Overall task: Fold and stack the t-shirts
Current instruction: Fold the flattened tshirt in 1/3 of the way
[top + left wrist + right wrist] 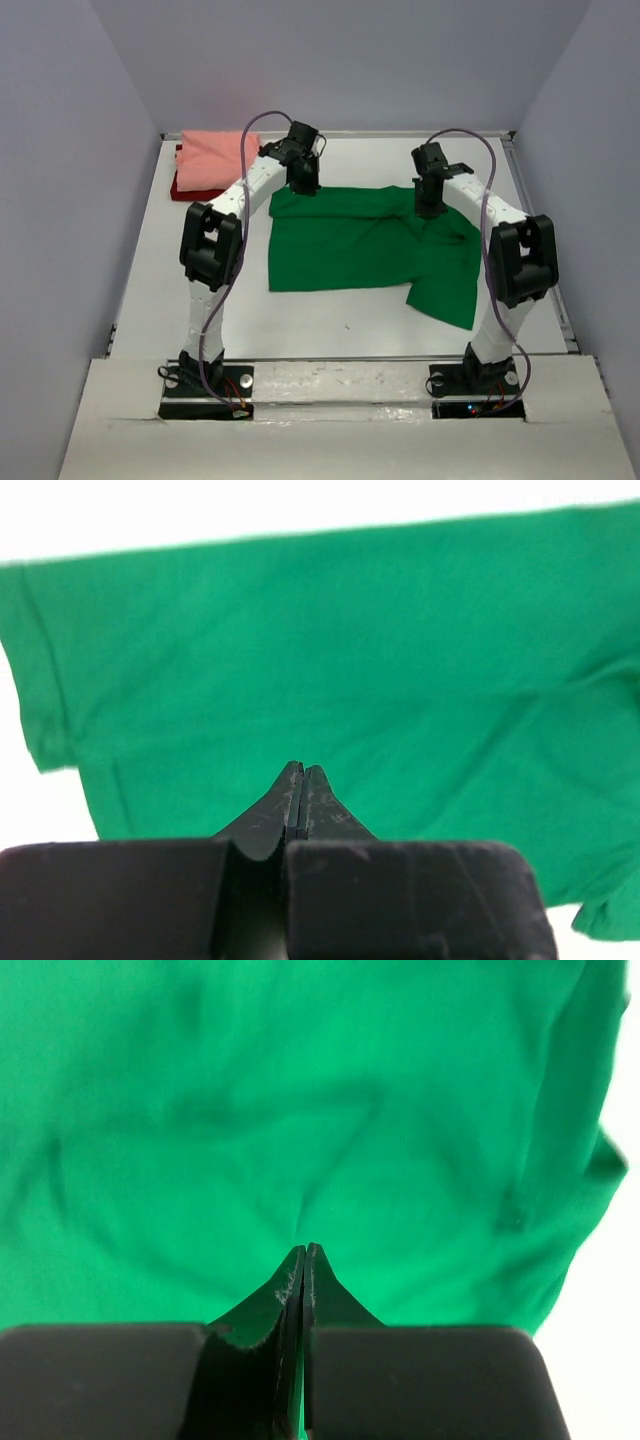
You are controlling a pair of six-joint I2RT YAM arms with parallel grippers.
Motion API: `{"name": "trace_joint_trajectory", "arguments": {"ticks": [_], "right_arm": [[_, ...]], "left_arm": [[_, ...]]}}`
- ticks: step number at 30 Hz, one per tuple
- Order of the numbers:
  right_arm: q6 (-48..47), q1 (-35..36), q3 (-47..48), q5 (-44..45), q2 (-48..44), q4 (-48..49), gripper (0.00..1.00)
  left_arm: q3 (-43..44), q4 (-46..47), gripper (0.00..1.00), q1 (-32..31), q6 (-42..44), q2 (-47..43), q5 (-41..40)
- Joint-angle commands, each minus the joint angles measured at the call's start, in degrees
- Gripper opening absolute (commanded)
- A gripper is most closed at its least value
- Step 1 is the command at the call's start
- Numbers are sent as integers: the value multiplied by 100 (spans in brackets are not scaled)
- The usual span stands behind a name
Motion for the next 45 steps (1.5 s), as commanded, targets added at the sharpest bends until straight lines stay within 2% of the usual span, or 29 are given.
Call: {"name": "trace_joint_trajectory", "arguments": {"ticks": [1, 3, 4, 5, 8, 15, 30, 39, 45], "right_arm": [[-195, -313, 1078, 543, 823, 107, 0], [-327, -576, 1578, 456, 1254, 89, 0], [-371, -691, 1755, 377, 1257, 63, 0], [-398, -796, 1931, 324, 1536, 19, 0], [-573, -1078, 2563, 341, 1906, -262, 0], [-846, -1377, 3189, 237, 2188, -535, 0], [-776, -1430, 2407, -388, 2364, -386, 0], [-907, -1430, 2671, -555, 2716, -552, 0], [-1057, -1430, 3232, -933, 3093, -754, 0]], "left_arm": [[649, -17, 0, 81, 186, 410, 246], [676, 167, 0, 273, 143, 630, 1043], [685, 168, 0, 362, 116, 631, 1047], [676, 289, 0, 441, 99, 770, 1403], [790, 273, 0, 687, 72, 1017, 1574], [957, 177, 0, 881, 46, 1290, 1662], [984, -52, 0, 934, 2, 1685, 1557], [1177, -421, 0, 960, -209, 2081, 1372], [1177, -553, 0, 1083, -288, 2108, 1161]]}}
